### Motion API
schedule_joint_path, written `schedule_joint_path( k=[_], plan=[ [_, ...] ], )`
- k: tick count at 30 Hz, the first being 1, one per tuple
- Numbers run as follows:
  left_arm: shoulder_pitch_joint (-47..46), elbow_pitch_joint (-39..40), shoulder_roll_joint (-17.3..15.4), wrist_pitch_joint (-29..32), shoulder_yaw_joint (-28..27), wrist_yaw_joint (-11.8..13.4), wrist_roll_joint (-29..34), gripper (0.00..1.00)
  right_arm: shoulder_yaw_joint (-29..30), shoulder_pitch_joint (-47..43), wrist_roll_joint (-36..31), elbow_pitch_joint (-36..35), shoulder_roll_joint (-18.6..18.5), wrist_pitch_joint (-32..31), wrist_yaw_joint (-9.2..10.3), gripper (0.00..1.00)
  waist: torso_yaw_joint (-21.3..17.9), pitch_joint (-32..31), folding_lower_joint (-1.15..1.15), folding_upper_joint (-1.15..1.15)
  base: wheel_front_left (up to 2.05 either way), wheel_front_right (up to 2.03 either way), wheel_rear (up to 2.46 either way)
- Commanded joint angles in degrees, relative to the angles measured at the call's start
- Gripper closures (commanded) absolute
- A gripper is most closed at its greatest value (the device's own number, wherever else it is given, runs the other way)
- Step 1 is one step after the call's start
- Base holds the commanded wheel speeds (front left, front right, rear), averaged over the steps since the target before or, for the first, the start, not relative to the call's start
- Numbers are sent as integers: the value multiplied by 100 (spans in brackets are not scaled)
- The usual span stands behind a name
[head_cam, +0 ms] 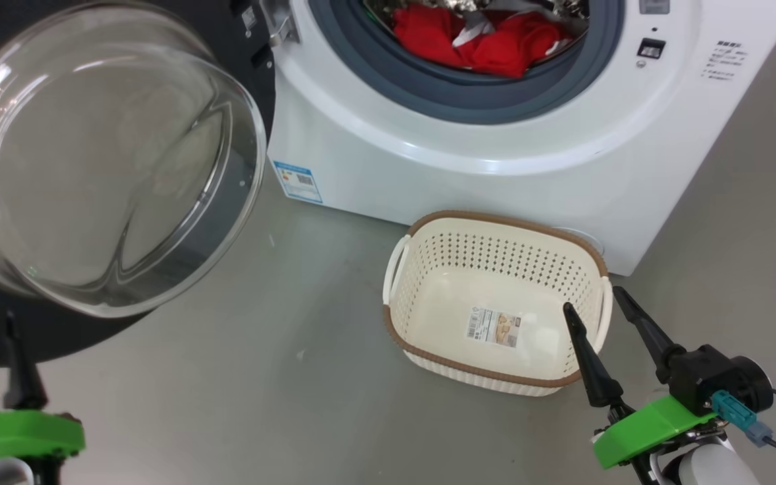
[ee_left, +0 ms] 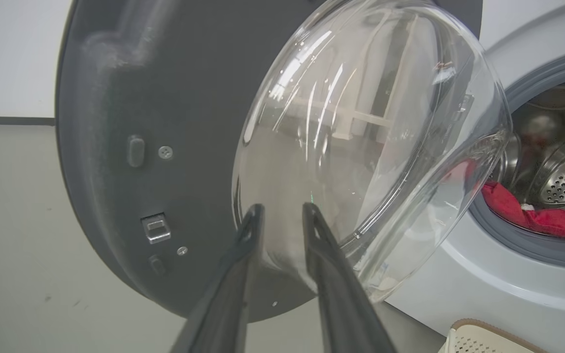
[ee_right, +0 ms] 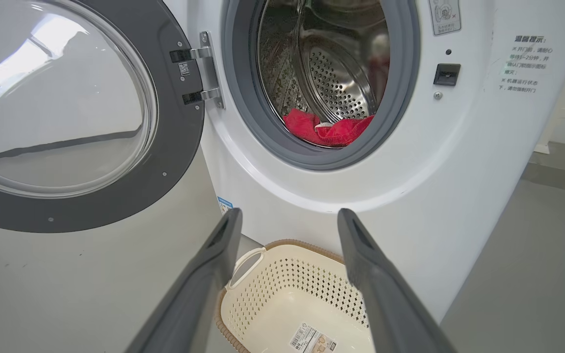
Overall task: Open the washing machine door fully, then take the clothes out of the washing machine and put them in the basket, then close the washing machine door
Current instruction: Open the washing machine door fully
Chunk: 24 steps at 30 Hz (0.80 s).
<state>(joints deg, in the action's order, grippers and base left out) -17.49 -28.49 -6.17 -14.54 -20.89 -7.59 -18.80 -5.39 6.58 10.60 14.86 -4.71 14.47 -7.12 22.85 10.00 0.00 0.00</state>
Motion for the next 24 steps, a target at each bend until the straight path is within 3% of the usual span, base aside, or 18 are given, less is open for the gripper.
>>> schedule_joint_path(
  k=[1,3,14,24],
  plan=[
    [113,238,-190,-46,-86,10,-63,44,-98,-17,45,-171,30,52,-36,0,-82,-91,0,0,0,0,0],
    [263,345,-178,-46,22,10,-98,0,-66,-50,65,-203,43,52,-36,0,-144,-138,0,0,0,0,0],
    [904,1117,-149,-46,916,10,-290,0,158,-300,142,-296,96,52,-36,0,-572,-344,0,0,0,0,0],
    [1181,1572,-349,-46,1722,10,-348,0,371,-479,178,-370,133,52,-36,0,-1091,-402,0,0,0,0,0]
  ],
)
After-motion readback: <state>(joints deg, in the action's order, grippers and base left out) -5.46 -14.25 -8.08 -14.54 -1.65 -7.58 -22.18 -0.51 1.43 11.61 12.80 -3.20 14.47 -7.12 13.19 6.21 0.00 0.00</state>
